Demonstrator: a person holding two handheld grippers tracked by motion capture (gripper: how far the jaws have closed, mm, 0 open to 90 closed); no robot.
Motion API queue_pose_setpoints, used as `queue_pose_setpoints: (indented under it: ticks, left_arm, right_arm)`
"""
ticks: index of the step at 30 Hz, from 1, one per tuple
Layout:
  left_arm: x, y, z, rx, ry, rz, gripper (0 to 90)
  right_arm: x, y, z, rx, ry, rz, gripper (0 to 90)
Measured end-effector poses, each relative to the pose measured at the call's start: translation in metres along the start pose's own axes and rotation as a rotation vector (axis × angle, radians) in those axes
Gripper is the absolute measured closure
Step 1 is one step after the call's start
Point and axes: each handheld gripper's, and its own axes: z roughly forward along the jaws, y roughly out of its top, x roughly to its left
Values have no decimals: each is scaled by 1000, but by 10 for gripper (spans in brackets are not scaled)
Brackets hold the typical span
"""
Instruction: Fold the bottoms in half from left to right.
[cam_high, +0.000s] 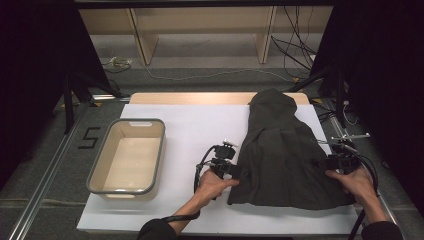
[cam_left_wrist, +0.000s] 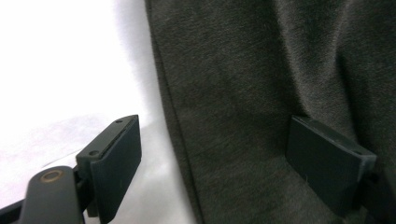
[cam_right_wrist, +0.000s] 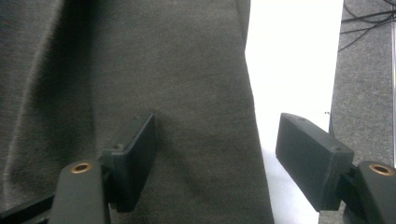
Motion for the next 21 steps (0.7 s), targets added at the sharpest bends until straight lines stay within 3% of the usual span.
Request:
queue_pose_setpoints:
  ticks: [10, 11, 21]
  left_arm:
    - [-7, 4, 13, 28, -13, -20, 158]
    - [-9, 5, 15, 32, 6, -13, 155]
    - [-7, 7, 19, 20, 44, -28, 99]
  right_arm:
    - [0, -2, 5, 27, 1, -8, 292]
    - [1, -2, 6, 28, 1, -6, 292]
    - [-1, -3, 7, 39, 0, -7, 290]
